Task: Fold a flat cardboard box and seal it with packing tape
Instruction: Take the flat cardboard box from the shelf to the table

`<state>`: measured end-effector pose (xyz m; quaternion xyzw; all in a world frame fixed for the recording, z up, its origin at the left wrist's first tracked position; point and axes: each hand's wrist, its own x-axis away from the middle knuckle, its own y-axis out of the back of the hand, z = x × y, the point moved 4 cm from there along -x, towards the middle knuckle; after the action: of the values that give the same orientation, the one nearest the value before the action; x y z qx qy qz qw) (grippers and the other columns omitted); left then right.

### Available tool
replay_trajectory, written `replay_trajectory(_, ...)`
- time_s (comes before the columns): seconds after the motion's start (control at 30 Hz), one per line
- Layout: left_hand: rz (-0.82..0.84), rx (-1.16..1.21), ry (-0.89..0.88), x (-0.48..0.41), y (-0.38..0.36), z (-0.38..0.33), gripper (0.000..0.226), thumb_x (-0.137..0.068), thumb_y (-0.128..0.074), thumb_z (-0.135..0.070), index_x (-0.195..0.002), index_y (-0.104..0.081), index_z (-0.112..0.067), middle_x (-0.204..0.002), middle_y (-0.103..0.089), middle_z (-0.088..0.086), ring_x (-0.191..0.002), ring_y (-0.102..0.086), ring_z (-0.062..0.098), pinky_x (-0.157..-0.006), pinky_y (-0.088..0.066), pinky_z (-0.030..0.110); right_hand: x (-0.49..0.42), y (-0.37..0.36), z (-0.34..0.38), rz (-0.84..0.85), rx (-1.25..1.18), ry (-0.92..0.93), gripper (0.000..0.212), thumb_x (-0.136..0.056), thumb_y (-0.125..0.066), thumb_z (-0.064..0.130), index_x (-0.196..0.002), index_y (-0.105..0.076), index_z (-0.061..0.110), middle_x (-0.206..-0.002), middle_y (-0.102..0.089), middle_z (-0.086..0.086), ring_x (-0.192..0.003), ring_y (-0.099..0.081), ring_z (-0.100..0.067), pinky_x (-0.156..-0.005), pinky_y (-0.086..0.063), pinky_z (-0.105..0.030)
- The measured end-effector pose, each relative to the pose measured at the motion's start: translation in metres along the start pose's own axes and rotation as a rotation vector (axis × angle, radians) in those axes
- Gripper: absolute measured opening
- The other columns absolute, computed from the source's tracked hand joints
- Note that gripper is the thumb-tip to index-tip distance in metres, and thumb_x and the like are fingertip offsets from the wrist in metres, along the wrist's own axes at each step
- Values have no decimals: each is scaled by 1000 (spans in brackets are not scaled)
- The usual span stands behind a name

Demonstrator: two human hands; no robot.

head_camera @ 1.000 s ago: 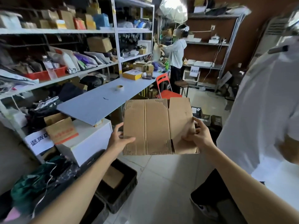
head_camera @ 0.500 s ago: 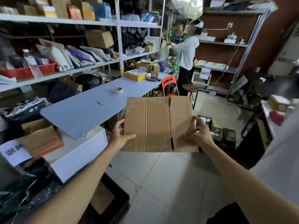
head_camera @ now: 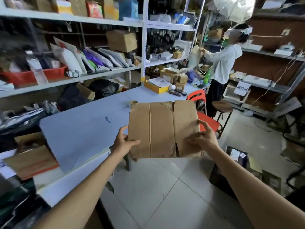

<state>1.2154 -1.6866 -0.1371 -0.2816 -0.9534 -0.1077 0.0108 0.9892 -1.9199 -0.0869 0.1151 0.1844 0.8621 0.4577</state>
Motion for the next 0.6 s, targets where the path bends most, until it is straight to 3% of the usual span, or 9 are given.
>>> replay_trajectory(0.07,-28,-38,21,-34,-6,6,81,-68,-84,-14,-134,-39,-29,-93,-54,-7,-91,-54,16,-77,-43,30,-45,-14,-6,27,-10,-6,87,-66,-79,-5,-136,-44,33,-93,-68,-12,-79,-63,-19,-56,-51,-29)
replay_trajectory(0.17,-87,-70,44,-92,-16,15,82,-68,-84,-19,-134,-38,-32,-107,-51,0,-100,-51,20,-80,-43,33,-121,-38,-13,105,-27,1,90,-64,-78,-8,-138,-43,30,-100,-67,-18,-89,-66,-31,-71,-58,-40)
replay_trajectory(0.3,-199,-67,57,-153,-25,18,80,-69,-83,-15,-135,-38,-28,-113,-51,4,-101,-51,19,-80,-44,33,-219,-68,-6,217,-14,38,88,-64,-75,-6,-137,-44,32,-106,-64,-21,-96,-63,-38,-80,-56,-48)
replay_trajectory(0.37,-257,-71,43,-178,-28,14,78,-72,-81,-12,-136,-39,-23,-119,-51,7,-102,-51,21,-82,-47,34,-264,-82,3,264,15,64,83,-66,-71,-7,-135,-46,33,-103,-63,-20,-91,-63,-38,-78,-56,-52)
replay_trajectory(0.5,-352,-52,64,-225,-25,10,78,-73,-80,-8,-137,-39,-19,-129,-48,8,-104,-50,21,-83,-48,34,-337,-115,27,341,66,114,78,-70,-72,-4,-132,-47,36,-83,-63,-16,-72,-64,-33,-63,-56,-45)
replay_trajectory(0.6,-402,-51,68,-261,-13,12,75,-73,-81,-12,-134,-39,-23,-128,-51,8,-106,-52,22,-83,-49,33,-377,-149,41,403,70,150,73,-75,-72,-4,-133,-46,32,-85,-62,-20,-69,-62,-33,-62,-56,-45)
